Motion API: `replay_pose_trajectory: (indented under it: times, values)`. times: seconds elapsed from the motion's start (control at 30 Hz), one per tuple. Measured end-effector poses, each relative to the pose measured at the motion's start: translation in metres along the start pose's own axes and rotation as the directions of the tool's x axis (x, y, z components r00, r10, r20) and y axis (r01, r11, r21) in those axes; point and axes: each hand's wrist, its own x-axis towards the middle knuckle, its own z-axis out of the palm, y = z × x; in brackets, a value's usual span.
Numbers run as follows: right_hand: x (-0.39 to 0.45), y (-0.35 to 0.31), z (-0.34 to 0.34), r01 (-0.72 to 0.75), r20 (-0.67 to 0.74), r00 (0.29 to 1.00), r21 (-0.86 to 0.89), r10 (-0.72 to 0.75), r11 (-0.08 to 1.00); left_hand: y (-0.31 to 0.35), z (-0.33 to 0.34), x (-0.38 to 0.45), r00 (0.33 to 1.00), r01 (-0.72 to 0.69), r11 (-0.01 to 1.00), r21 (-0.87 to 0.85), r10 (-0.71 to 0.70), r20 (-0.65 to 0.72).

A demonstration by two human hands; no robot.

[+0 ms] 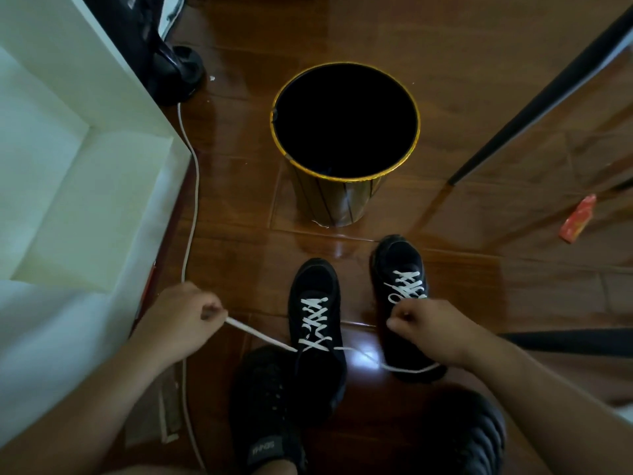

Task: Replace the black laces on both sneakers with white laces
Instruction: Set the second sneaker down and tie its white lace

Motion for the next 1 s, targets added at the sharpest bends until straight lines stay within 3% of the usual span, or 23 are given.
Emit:
replay_pose_trajectory:
  times: [0.1, 0.2, 0.3, 0.4, 0.5, 0.6, 0.67, 0.73, 0.8, 0.83, 1.0]
  values:
    - [0.002, -0.034, -0.017, 0.088, -0.212, 0.977, 0.281, -0.027, 0.956, 0.022, -0.020, 0.013, 0.987, -0.136, 0.938, -0.318, 0.099, -0.129]
    - [0.012, -0.072, -0.031, 0.229, -0.333, 0.938, 0.395, -0.094, 0.890, 0.055, -0.038, 0.021, 0.972, -0.234, 0.817, -0.526, 0.189, -0.139]
    - [0.019, -0.094, -0.032, 0.295, -0.347, 0.921, 0.329, -0.176, 0.897, 0.078, -0.041, 0.027, 0.978, -0.202, 0.881, -0.427, 0.160, -0.133]
    - [0.024, -0.084, -0.011, 0.244, -0.373, 0.913, 0.182, -0.163, 0.953, 0.083, -0.017, 0.024, 0.992, 0.021, 0.956, -0.294, 0.017, 0.129]
    - [0.021, -0.059, 0.025, -0.028, -0.133, 0.989, 0.299, 0.071, 0.954, 0.080, 0.028, 0.012, 0.890, 0.237, 0.935, -0.265, -0.100, 0.444]
    - [0.019, -0.036, 0.069, -0.237, 0.161, 0.968, 0.319, 0.193, 0.918, 0.075, 0.072, 0.001, 0.891, 0.249, 0.899, -0.360, -0.067, 0.450]
    - [0.021, -0.035, 0.092, -0.306, 0.173, 0.952, 0.512, 0.252, 0.803, 0.081, 0.089, -0.003, 0.925, 0.278, 0.801, -0.529, -0.075, 0.374]
    - [0.026, -0.045, 0.104, -0.293, 0.139, 0.943, 0.778, 0.302, 0.557, 0.086, 0.097, -0.001, 0.935, 0.346, 0.586, -0.733, -0.147, 0.324]
    - [0.030, -0.062, 0.104, -0.287, 0.171, 0.925, 0.899, 0.338, 0.331, 0.089, 0.096, 0.005, 0.917, 0.400, 0.384, -0.832, -0.171, 0.362]
    - [0.032, -0.068, 0.103, -0.287, 0.180, 0.916, 0.919, 0.359, 0.271, 0.089, 0.092, 0.007, 0.908, 0.420, 0.347, -0.838, -0.170, 0.384]
    - [0.036, -0.086, 0.091, -0.136, 0.029, 0.918, 0.960, 0.396, 0.245, 0.094, 0.066, 0.010, 0.943, 0.328, 0.181, -0.927, -0.120, 0.310]
